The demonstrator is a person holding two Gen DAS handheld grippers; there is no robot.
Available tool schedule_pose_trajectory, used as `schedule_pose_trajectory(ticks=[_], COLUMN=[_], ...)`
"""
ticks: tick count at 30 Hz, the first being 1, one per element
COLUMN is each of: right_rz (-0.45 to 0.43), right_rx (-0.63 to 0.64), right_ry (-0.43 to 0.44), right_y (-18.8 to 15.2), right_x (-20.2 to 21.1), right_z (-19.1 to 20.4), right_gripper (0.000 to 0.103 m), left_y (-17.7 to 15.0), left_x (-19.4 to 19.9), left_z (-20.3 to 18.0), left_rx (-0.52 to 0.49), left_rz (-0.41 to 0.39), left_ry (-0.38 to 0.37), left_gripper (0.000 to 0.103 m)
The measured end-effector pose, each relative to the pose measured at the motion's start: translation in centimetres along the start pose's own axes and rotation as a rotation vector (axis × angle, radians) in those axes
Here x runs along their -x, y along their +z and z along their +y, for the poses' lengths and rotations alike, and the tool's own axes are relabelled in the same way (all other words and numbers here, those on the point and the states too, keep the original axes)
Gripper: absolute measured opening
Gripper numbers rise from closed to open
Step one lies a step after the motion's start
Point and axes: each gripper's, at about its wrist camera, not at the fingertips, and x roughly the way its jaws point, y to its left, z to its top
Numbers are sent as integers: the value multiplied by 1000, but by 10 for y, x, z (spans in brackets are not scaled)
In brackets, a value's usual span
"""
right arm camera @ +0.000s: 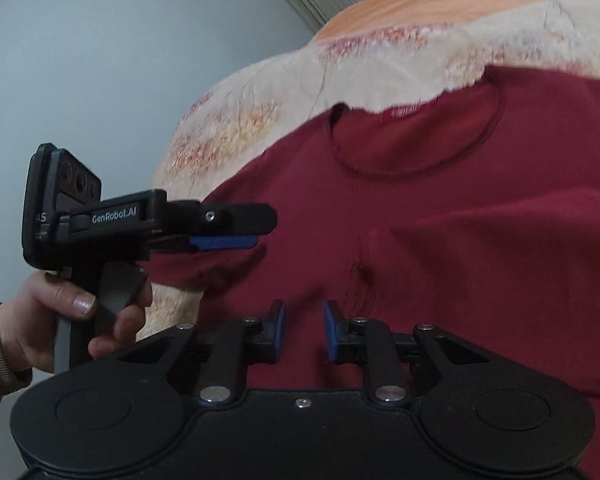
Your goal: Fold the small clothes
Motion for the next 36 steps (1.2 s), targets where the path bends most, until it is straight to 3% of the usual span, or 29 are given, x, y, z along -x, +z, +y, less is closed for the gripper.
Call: schedule_pose_trajectory(ticks=[4, 6, 8, 10, 14, 15, 18, 19, 24, 29, 36], right_rz=[-31, -40, -48, -60, -91, -97, -110, -111, -125, -162, -192], right_rx=[-27, -51, -71, -95, -138, -151, -173, -177, -178, -183, -195], right_ry=[-6, -48, -93, -129, -170, -174, -177, -176, -172, -176, -198], right_y=[-12, -18, -24, -28, -35, -38, -44, -45, -42, -40, -36], right_x=[45, 67, 86, 104, 124, 128, 135, 137, 142, 155, 167], right_z=[-12, -24, -33, -43, -53, -54, -58, -59, -63, -67, -78], right_gripper=[41, 41, 41, 41, 41, 41, 41, 41, 42, 41, 43], left_y=[-3, -1, -6, -6, -8, -8, -9, -9, -3, 13, 13], left_x=[-24, -36, -45, -55, -68, -69, -64, -61, -30, 14, 25], left_z=[-12, -18, -25, -29, -33, -34, -33, -30, -25, 1, 34], left_rx=[-57, -66, -86, -108, -96, -95, -68, -50, -45, 2, -16], left_rz=[56, 62, 55, 57, 58, 59, 68, 65, -16, -114, -2], left_ry=[-74, -94, -64, 9, 32, 44, 41, 21, 25, 144, 318], left_gripper=[91, 88, 84, 74, 66, 59, 20, 13, 5, 5, 5])
